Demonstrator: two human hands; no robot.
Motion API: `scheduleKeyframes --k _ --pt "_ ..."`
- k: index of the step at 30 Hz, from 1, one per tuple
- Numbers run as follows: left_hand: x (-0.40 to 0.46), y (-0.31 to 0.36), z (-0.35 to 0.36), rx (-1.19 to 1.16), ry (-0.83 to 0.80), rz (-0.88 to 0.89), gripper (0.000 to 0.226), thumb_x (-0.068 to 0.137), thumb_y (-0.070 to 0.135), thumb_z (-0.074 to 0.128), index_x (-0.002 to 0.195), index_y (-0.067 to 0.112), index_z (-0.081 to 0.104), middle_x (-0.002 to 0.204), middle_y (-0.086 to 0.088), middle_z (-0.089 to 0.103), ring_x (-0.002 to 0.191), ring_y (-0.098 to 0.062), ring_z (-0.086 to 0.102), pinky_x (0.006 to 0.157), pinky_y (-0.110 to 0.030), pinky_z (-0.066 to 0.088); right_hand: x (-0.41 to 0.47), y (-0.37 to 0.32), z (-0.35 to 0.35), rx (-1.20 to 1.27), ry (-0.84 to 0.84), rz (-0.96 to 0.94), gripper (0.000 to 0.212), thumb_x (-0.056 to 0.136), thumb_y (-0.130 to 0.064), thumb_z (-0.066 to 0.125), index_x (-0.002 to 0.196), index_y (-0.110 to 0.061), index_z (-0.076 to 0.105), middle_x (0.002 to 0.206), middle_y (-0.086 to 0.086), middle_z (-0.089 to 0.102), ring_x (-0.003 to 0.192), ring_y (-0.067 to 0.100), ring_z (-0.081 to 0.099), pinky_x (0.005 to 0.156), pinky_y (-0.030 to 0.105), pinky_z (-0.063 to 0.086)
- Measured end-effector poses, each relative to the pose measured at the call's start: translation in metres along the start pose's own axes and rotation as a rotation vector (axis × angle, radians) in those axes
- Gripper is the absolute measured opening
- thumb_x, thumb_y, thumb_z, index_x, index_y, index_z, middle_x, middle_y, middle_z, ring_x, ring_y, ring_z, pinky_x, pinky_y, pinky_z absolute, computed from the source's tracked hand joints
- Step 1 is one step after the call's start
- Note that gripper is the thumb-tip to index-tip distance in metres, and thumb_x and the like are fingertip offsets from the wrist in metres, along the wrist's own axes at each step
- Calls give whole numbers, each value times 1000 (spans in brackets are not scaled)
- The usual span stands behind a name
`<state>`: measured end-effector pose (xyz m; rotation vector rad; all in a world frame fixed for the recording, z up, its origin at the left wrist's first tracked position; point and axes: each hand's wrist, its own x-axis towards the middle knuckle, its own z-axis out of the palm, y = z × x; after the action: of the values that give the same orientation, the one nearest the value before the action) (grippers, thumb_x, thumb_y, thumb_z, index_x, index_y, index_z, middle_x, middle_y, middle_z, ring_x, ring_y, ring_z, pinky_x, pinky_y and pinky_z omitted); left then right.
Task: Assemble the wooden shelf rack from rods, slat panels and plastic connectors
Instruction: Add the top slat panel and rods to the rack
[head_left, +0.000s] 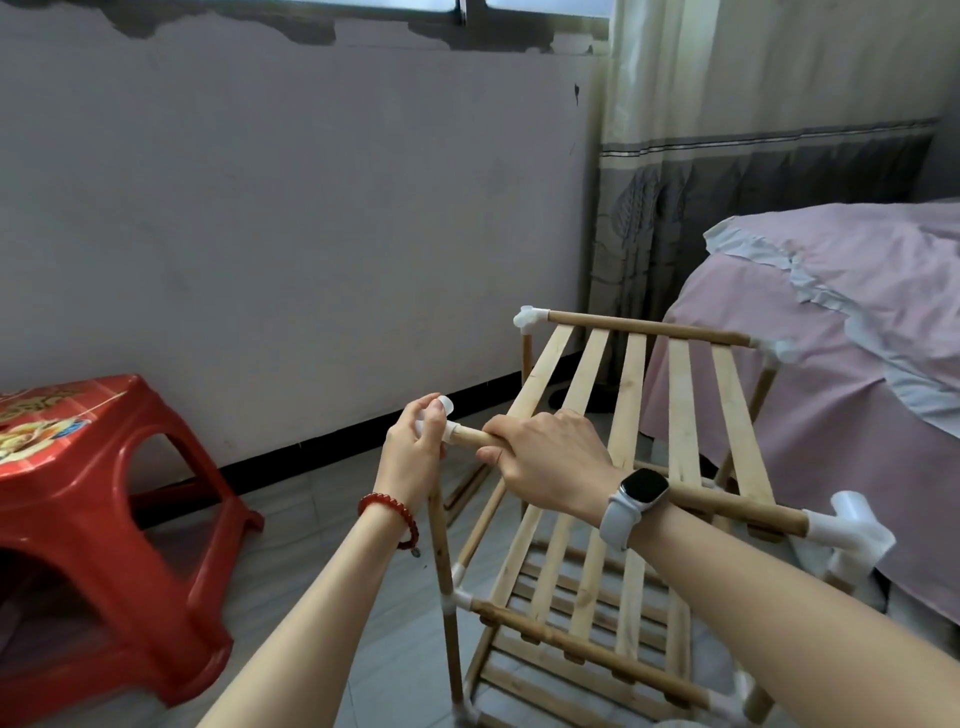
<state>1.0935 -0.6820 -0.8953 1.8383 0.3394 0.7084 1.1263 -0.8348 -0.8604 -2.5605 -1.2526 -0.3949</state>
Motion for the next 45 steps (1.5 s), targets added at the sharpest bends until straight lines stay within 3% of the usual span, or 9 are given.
scheduleKeyframes --k 7,12,16,21,26,31,35,39,45 --pt "-13 4 5 81 30 -15 31 98 34 39 119 18 54 103 -8 64 89 -16 61 67 -14 43 -8 0 -3 -33 7 0 27 98 -40 38 109 -21 53 84 2 60 84 26 59 70 33 33" --pt "-37 12 6 187 20 54 45 96 42 37 131 14 48 105 -6 63 96 -17 61 68 -11 40 -17 7 -8 -15 -10 -61 26 97 -40 41 105 -19 53 71 -5 51 70 20 56 67 31 39" --pt "-41 17 -5 -8 -71 -12 42 97 45 36 96 9 56 79 -5 58 71 -20 57 63 -27 42 -36 13 -13 22 0 -116 26 95 -42 44 102 -18 52 68 -4 58 58 15 55 60 31 47" --pt "-32 36 -5 -414 -278 -312 42 98 36 36 71 10 56 69 -4 56 65 -17 55 69 -33 44 -47 23 -21 129 -21 -75 18 99 -31 39 82 -24 40 56 -10 44 45 8 41 47 18 29" --pt "-25 54 14 -514 -426 -352 41 97 33 38 65 11 52 50 2 45 48 -10 41 52 -22 36 -50 26 -19 -16 11 -15 29 101 -35 22 80 -22 37 60 -5 47 52 16 48 55 29 44" --pt "-28 50 18 -546 -398 -395 42 97 32 38 62 12 51 44 4 35 43 -8 31 46 -21 27 -52 25 -6 -116 257 -69 39 97 -34 25 68 -19 46 40 -12 31 26 8 28 26 23 30" --pt "-25 52 20 -555 -379 -365 40 97 28 36 64 10 50 44 5 34 43 -8 29 47 -21 25 -48 26 1 -115 326 -103 41 96 -31 27 66 -15 50 37 -9 36 23 9 32 23 26 33" --pt "-25 56 25 -545 -359 -346 42 98 26 33 64 8 49 42 5 33 41 -8 28 45 -19 25 -45 26 3 -108 327 -100 40 95 -29 29 64 -14 49 39 -9 27 24 11 25 22 24 28" --pt "-35 54 46 -556 -255 -308 43 97 25 36 60 9 50 43 5 34 42 -6 29 48 -22 25 -42 52 5 4 249 -158 34 96 -30 25 68 -18 42 41 -2 42 28 17 37 27 34 36"
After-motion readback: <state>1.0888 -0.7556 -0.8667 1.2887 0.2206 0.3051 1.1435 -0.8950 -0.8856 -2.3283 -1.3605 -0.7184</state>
